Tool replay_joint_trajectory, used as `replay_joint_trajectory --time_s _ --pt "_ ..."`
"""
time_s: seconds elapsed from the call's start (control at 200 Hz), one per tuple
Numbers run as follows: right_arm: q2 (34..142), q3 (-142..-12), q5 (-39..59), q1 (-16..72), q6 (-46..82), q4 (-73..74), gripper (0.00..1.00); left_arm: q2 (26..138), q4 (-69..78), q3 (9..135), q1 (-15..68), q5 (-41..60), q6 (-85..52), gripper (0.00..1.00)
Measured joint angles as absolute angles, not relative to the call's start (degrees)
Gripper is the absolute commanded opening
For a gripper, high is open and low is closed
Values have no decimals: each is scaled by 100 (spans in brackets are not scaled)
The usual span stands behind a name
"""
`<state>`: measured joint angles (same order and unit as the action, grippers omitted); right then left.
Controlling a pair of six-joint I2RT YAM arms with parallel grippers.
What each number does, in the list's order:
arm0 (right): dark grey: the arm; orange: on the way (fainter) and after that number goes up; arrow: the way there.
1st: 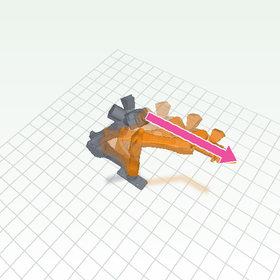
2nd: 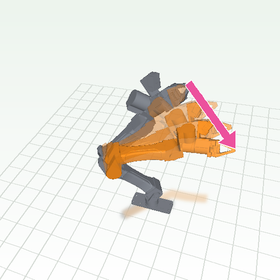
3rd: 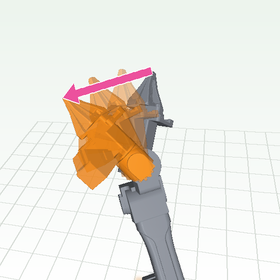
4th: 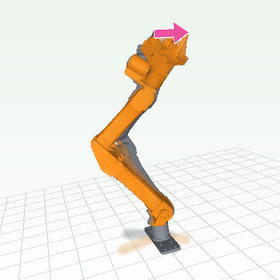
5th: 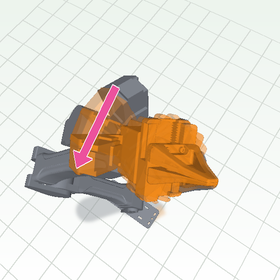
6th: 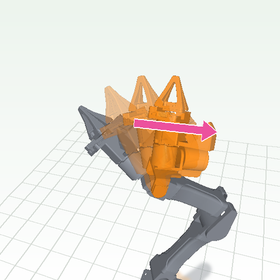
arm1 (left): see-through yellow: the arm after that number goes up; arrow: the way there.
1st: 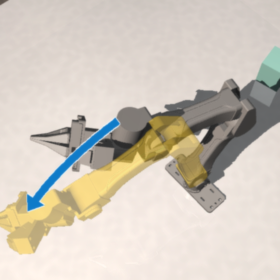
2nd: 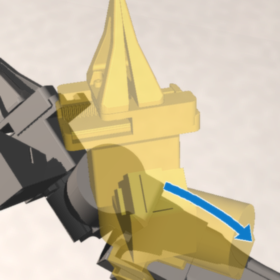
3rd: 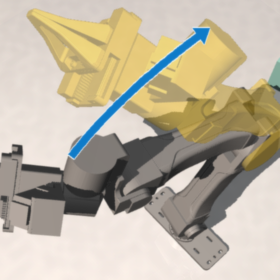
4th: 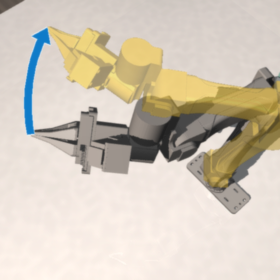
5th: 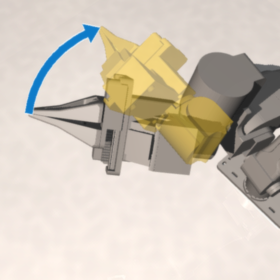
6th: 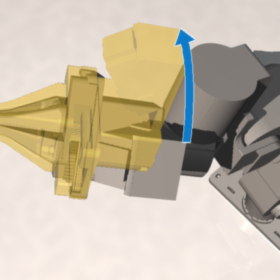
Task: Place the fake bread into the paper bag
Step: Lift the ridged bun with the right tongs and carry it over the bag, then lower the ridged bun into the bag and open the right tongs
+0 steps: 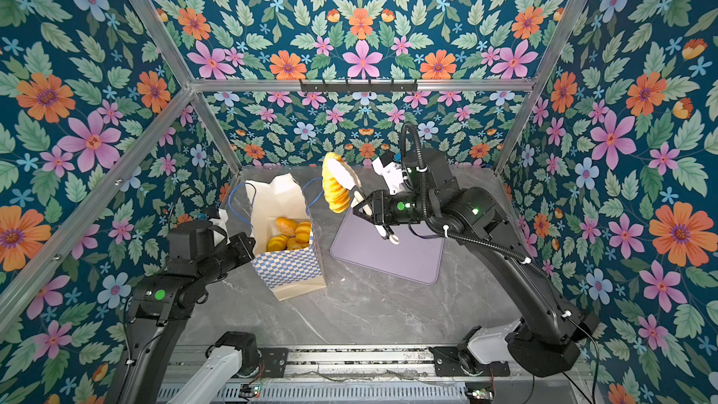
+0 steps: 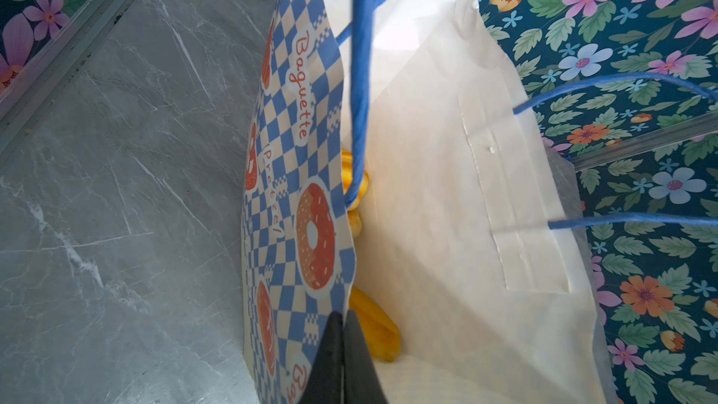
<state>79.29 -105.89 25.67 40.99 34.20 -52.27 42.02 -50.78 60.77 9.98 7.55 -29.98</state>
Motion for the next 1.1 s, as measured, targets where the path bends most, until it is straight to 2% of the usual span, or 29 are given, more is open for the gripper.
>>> replay_joint_trajectory --time_s 0.44,1.1 --pt "8783 -11594 2215 4910 3317 -5299 32 4171 -5081 6053 998 755 -2998 7" --pt "10886 -14009 1697 5774 2934 -6320 31 4101 -5085 6018 998 735 -2998 7"
